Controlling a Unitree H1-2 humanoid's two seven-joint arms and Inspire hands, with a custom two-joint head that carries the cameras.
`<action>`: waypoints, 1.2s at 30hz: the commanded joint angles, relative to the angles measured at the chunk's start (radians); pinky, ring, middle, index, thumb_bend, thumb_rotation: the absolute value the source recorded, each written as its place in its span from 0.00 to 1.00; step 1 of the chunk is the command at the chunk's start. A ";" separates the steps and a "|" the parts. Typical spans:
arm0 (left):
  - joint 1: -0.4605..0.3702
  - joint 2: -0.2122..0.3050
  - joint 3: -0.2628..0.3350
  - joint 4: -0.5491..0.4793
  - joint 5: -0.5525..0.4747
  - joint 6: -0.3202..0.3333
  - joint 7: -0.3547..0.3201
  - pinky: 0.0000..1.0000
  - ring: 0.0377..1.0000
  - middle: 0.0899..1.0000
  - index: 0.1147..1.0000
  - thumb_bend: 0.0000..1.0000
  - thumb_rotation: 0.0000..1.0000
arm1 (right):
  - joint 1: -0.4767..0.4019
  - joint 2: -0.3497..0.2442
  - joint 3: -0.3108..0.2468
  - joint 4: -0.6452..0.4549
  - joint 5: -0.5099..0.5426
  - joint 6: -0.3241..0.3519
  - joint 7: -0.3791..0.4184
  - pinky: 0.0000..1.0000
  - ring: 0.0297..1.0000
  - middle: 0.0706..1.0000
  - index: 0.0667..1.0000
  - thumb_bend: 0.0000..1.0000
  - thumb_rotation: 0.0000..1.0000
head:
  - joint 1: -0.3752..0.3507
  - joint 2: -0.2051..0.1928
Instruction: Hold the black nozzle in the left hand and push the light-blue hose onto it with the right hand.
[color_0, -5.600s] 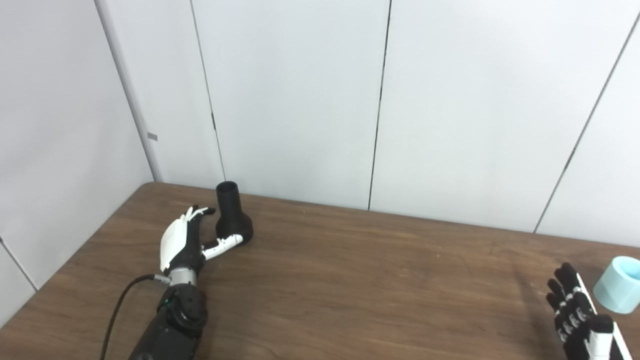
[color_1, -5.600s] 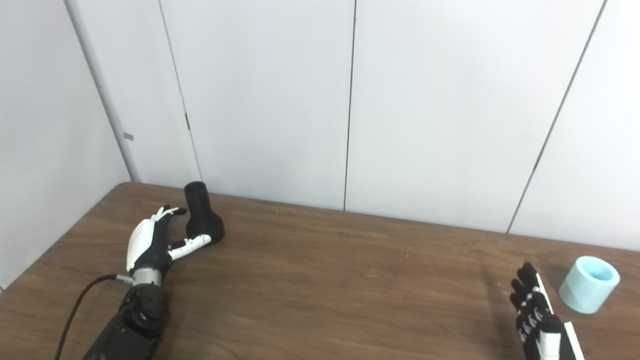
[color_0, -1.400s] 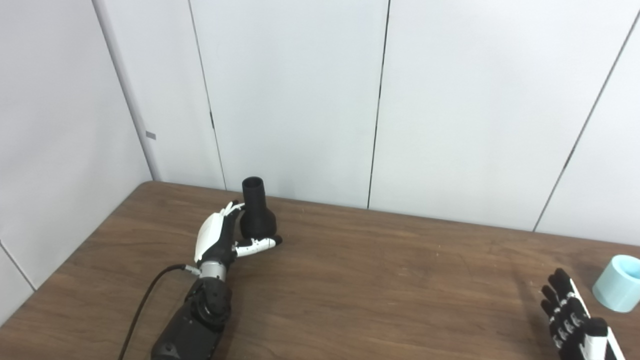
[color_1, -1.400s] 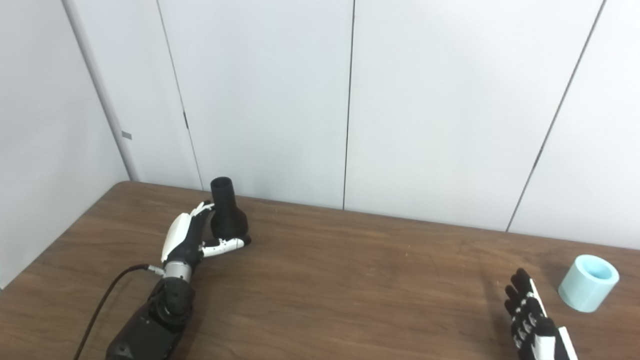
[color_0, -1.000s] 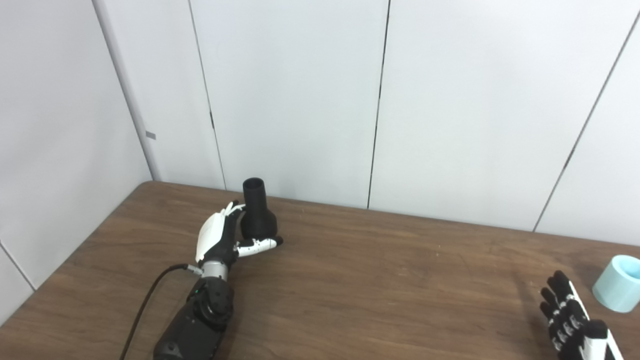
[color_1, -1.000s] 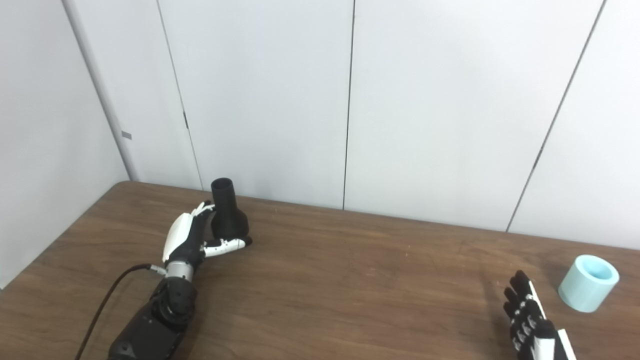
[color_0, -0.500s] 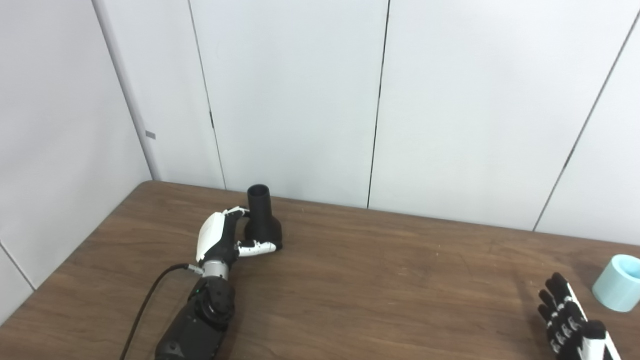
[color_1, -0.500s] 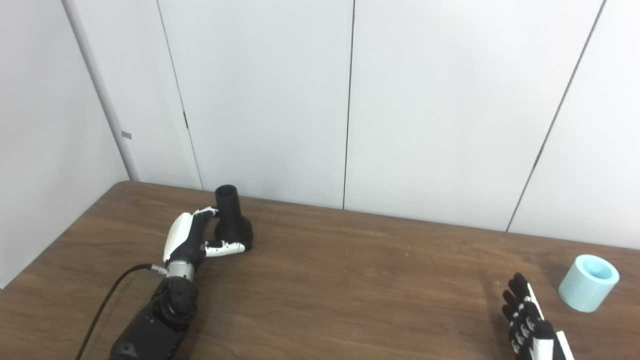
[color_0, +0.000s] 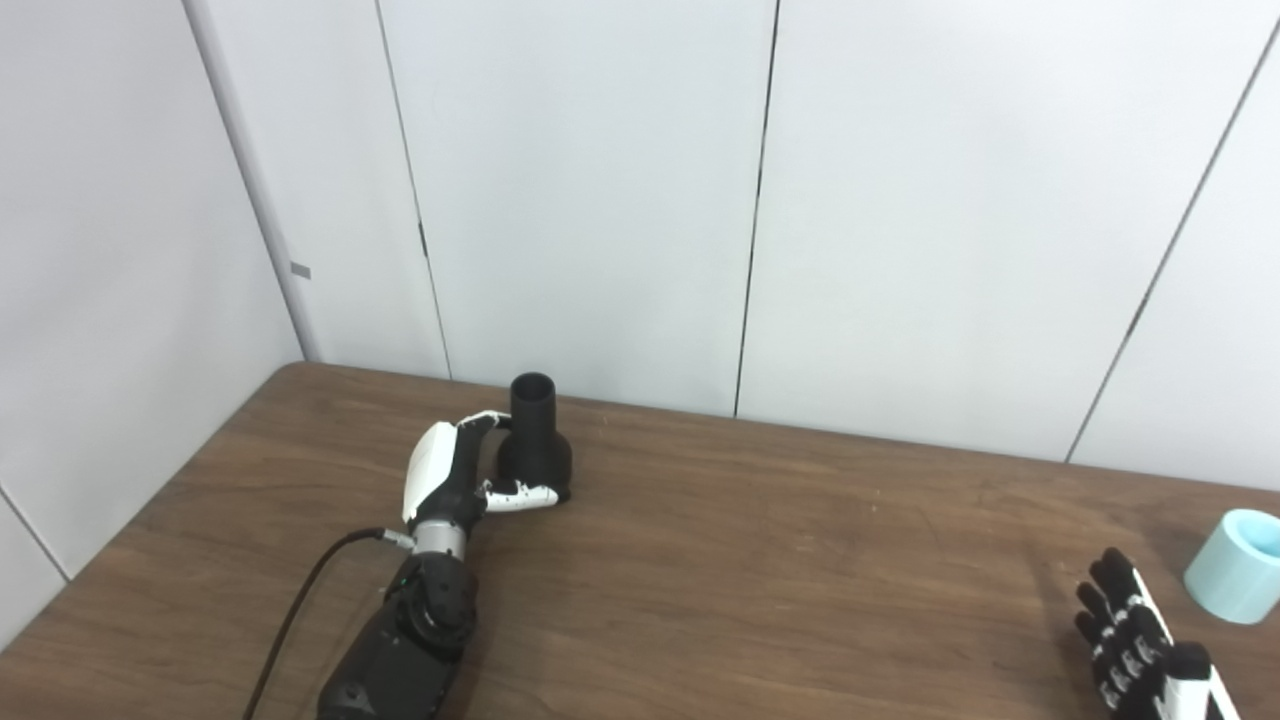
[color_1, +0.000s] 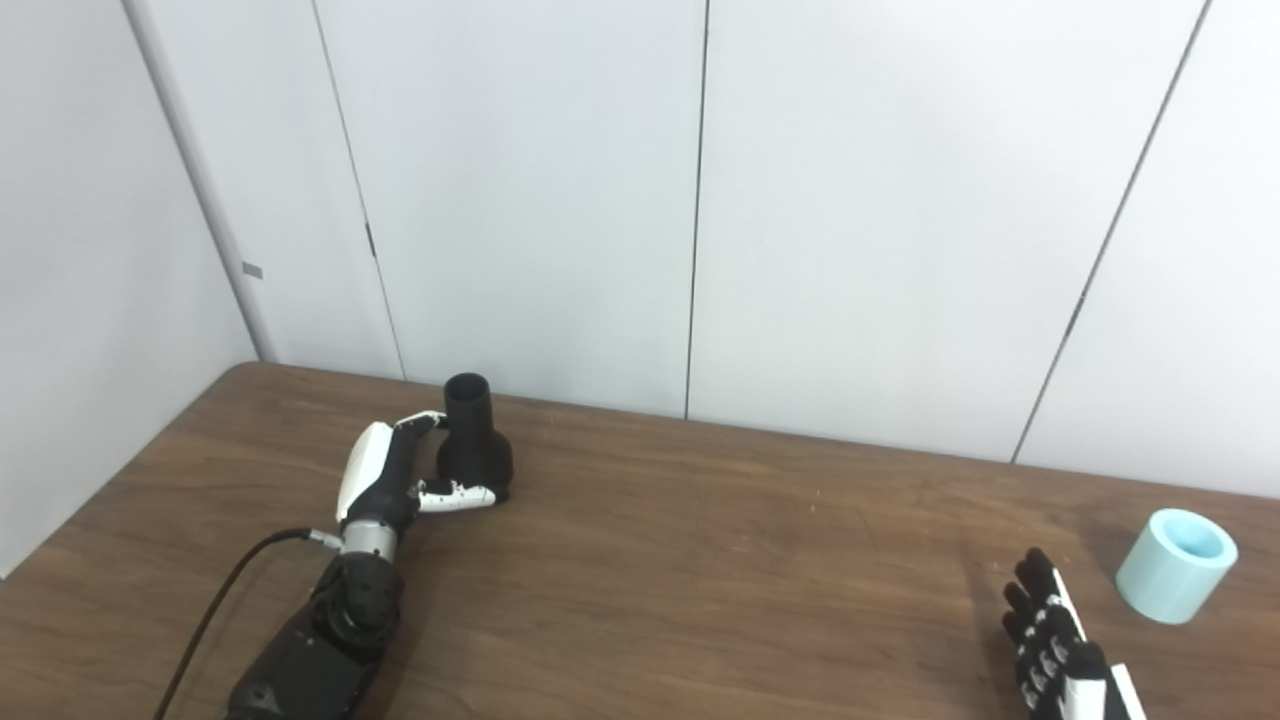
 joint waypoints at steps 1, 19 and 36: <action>-0.016 0.011 -0.007 -0.003 0.013 0.012 -0.014 1.00 0.91 0.77 0.42 0.52 0.07 | 0.039 0.018 0.005 0.007 -0.001 -0.006 -0.003 1.00 1.00 1.00 1.00 0.79 1.00 | -0.002 0.002; 0.017 0.010 -0.186 0.020 0.070 -0.040 -0.165 1.00 0.99 0.79 0.42 0.52 0.08 | 0.043 0.024 0.003 -0.016 -0.006 0.017 -0.009 1.00 1.00 1.00 1.00 0.78 1.00 | -0.007 0.014; 0.047 -0.014 -0.300 -0.056 0.062 -0.054 -0.276 1.00 1.00 0.79 0.42 0.52 0.08 | 0.042 0.045 0.011 -0.043 -0.024 0.045 -0.022 1.00 1.00 1.00 1.00 0.75 1.00 | -0.087 0.034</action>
